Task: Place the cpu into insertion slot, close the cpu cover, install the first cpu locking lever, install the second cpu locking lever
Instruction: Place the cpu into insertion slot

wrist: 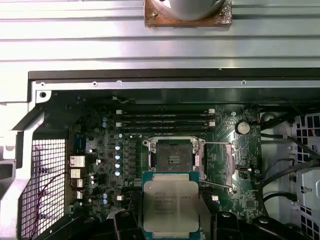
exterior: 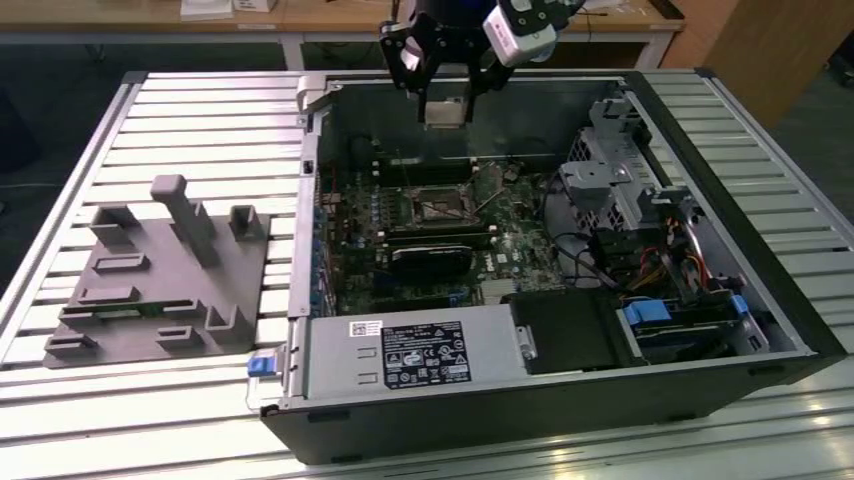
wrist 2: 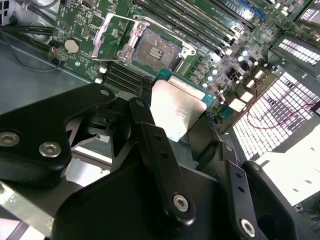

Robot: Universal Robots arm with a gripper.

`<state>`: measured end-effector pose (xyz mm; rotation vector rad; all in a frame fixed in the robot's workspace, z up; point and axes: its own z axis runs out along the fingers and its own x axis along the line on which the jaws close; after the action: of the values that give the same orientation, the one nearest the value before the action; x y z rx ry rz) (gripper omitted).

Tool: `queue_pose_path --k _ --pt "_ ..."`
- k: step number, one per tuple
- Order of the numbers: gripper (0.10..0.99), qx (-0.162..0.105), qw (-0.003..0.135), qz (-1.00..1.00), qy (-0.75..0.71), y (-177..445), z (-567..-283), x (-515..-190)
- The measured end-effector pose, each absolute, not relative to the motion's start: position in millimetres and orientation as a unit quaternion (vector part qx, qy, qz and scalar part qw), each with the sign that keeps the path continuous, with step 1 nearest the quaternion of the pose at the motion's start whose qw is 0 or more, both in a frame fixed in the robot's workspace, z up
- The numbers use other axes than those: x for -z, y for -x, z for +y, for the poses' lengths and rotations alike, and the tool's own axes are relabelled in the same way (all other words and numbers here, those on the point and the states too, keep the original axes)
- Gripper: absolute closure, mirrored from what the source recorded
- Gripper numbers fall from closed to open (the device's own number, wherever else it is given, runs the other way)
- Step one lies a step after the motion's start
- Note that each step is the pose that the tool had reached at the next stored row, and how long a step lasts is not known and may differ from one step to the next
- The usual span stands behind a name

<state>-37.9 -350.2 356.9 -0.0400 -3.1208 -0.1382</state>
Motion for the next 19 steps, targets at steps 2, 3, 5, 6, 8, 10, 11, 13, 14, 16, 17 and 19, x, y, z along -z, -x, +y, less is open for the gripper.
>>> queue_pose_path --k 2,3,5,6,8,10,11,13,14,16,17,19 --pt "0.549 0.044 0.009 -0.999 0.013 37.9 -350.2 -356.0" --pt "0.549 0.044 0.009 -0.999 0.013 37.9 -350.2 -355.6" --pt "0.549 0.044 0.009 -0.999 0.013 37.9 -350.2 -354.7" --pt "0.549 0.044 0.009 -0.999 0.013 37.9 -350.2 -354.3" --pt "0.549 0.044 0.008 -0.999 0.013 37.9 -350.2 -353.5" --pt "0.549 0.044 0.008 -0.999 0.013 37.9 -350.2 -352.8" --pt "0.549 0.044 0.008 -0.999 0.013 37.9 -350.2 -352.5" --pt "0.549 0.044 0.008 -0.999 0.013 37.9 -350.2 -351.8" --pt "0.549 0.044 0.008 -0.999 0.013 37.9 -350.2 -351.5" --pt "0.549 0.044 0.008 -0.999 0.013 37.9 -350.2 -350.8" --pt "0.549 0.044 0.008 -0.999 0.013 37.9 -350.2 -350.5" --pt "0.549 0.044 0.008 -0.999 0.013 37.9 -350.2 -349.9"
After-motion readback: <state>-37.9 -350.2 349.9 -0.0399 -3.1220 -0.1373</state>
